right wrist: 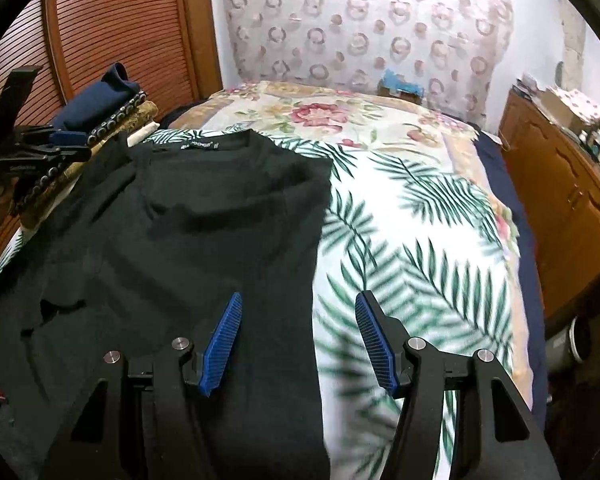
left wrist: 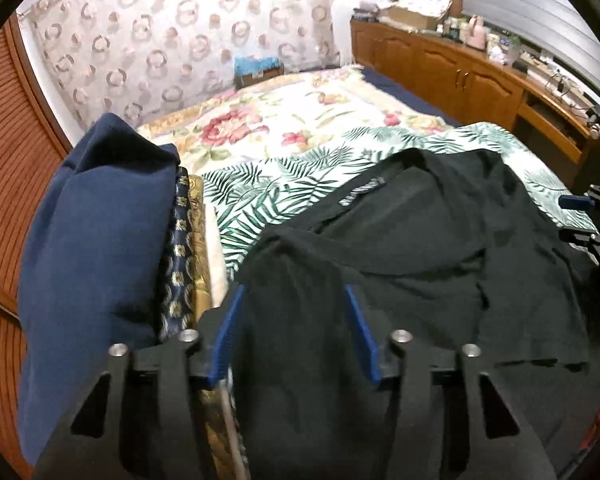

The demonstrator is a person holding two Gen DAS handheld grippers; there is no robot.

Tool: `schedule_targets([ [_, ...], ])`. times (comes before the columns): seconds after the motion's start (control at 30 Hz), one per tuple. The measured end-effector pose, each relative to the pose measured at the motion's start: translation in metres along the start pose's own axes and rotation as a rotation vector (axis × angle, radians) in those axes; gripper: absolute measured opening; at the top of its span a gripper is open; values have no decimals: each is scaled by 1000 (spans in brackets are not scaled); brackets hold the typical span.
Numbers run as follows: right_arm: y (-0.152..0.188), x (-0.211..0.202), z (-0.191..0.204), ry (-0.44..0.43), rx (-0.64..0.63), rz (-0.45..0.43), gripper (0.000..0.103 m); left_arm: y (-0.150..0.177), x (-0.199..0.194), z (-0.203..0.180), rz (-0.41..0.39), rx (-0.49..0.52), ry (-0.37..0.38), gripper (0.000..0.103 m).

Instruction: Fold small clothes

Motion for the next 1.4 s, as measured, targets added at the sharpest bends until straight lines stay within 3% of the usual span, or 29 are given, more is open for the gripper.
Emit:
schedule_targets([
  [0.27, -25, 41, -8, -20, -30, 37, 61, -16, 47, 5, 137, -7, -16, 51],
  [0.6, -52, 66, -20, -84, -17, 74, 61, -19, 64, 4, 178, -8, -55, 51],
  [0.63, -54, 68, -20, -90, -15, 78, 61, -19, 64, 4, 173, -4, -53, 45],
  [0.7, -58, 73, -20, -106, -8, 86, 61, -17, 61, 5, 171, -8, -48, 13],
  [0.73, -60, 75, -20, -112, -5, 89, 61, -17, 60, 6, 165, -9, -48, 9],
  [1.03, -76, 91, -24, -90, 11, 103, 61, -19, 1, 31, -6, -68, -54, 8],
  [1.1, -77, 92, -23, -89, 20, 99, 55, -17, -5, 35, -15, -71, -50, 8],
  [1.13, -77, 92, -21, -92, 20, 96, 44, -17, -8, 37, -22, -76, -42, 8],
  [1.17, -76, 93, -20, -107, 21, 94, 24, -17, -8, 37, -28, -78, -35, 8],
  [1.23, -77, 90, -16, -122, 13, 82, 8, -18, -11, 37, -39, -79, -28, 8],
  [1.33, -78, 73, -17, -48, 26, 12, 6, -18, -21, 33, -76, -75, -10, 8],
  [1.4, -78, 54, -16, -50, 40, -37, 6, -16, -34, 28, -105, -76, 14, 8],
])
Point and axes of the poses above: each gripper's, at about its wrist camera, not at the fingertips, and x roughly the way its jaws point, z to its left, y to its underside, the point moved 4 cm from there along x, roughly the way its jaws point, and after that the axes turned 5 degrees about z, right-handed, at the moved point
